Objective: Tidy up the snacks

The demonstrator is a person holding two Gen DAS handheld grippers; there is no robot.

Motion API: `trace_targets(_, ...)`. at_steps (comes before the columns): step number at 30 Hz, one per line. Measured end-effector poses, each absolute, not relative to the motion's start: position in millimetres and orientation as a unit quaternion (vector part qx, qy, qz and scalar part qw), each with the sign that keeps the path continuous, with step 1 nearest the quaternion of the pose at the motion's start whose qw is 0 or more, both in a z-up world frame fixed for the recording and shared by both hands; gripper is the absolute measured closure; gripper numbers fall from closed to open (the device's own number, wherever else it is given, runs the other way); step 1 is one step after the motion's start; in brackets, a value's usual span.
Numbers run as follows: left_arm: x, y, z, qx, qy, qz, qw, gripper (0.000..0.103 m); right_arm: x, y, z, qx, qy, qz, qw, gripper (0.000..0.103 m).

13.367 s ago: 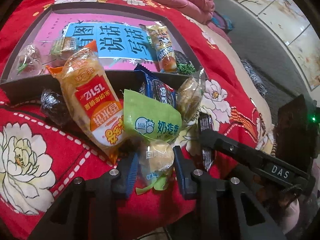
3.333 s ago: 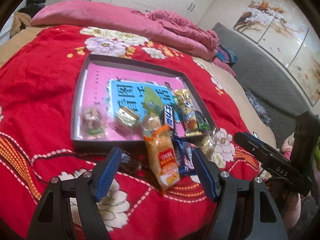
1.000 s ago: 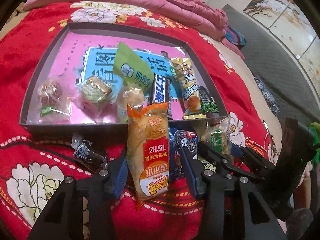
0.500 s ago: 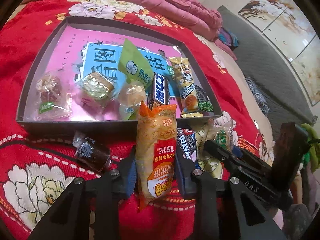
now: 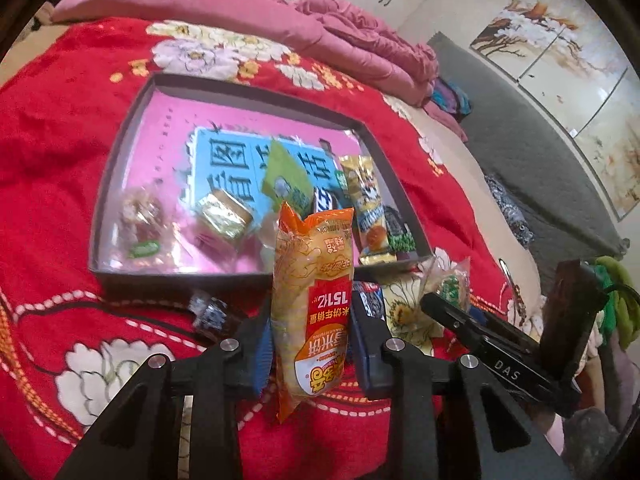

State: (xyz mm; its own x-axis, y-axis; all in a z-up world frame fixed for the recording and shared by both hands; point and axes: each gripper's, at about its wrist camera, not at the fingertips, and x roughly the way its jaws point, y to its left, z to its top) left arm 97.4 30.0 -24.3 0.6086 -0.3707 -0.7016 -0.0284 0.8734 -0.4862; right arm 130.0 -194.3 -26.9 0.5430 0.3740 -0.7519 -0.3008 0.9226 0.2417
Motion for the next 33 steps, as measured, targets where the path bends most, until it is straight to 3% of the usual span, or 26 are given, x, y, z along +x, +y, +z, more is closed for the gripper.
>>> trace_targets(20, 104, 101, 4, -0.258, 0.339, -0.021, 0.904, 0.069, 132, -183, 5, 0.061, 0.403, 0.210, 0.889, 0.055)
trace_targets(33, 120, 93, -9, -0.249, 0.351, -0.018, 0.902, 0.069, 149, -175, 14, 0.060, 0.388, 0.206, 0.897, 0.055)
